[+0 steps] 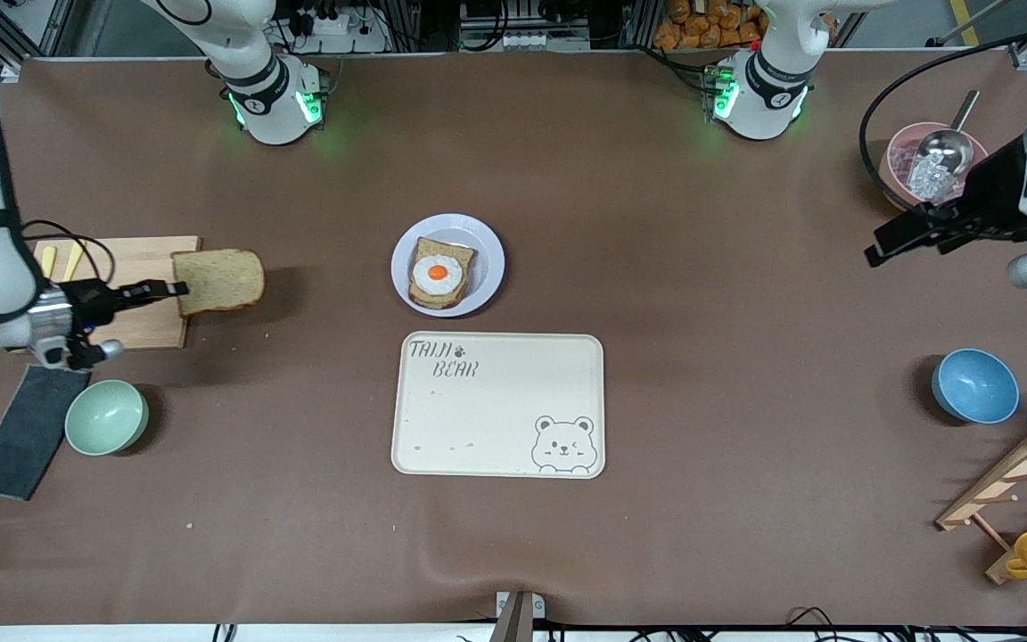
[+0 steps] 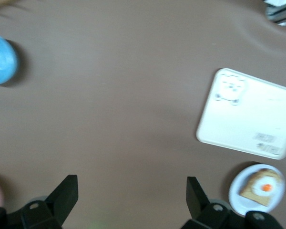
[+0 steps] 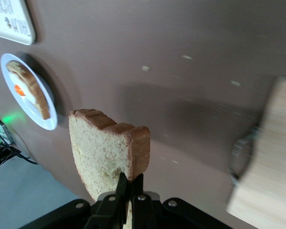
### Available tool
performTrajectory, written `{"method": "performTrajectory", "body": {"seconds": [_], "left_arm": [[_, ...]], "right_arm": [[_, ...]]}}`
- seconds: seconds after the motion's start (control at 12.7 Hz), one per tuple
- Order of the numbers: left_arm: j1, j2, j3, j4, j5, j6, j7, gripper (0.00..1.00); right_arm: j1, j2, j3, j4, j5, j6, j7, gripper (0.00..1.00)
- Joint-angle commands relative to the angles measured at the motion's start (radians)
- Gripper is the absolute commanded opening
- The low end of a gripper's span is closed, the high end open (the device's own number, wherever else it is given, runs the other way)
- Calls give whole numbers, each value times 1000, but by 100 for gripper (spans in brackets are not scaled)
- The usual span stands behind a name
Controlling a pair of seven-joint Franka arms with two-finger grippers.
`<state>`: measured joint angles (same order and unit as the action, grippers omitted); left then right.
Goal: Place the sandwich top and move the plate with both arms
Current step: 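Carry the bread to the plate with the right gripper while the left gripper approaches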
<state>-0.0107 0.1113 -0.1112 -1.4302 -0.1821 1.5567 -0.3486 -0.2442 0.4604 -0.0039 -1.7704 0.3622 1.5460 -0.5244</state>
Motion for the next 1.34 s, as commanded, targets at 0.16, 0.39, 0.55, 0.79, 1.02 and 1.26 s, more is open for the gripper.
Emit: {"method": "performTrajectory", "body": {"seconds": [0.16, 0.39, 0.55, 0.79, 1.02, 1.26], "left_arm": [[-73, 129, -12, -4, -82, 28, -7, 100], [-94, 175, -22, -54, -161, 33, 42, 100], [-101, 177, -60, -123, -201, 77, 68, 100], [-92, 176, -93, -188, -252, 103, 89, 100], [-71, 163, -91, -254, -358, 117, 193, 100], [-66, 156, -93, -329, -368, 146, 278, 100]], "right_arm": [[187, -69, -11, -50, 136, -1, 162, 0], [291, -100, -11, -144, 242, 100, 164, 0], [341, -98, -11, -159, 277, 146, 176, 0], [423, -114, -10, -210, 348, 244, 176, 0], [500, -105, -10, -248, 388, 356, 176, 0], [540, -106, -10, -277, 406, 376, 176, 0]]}}
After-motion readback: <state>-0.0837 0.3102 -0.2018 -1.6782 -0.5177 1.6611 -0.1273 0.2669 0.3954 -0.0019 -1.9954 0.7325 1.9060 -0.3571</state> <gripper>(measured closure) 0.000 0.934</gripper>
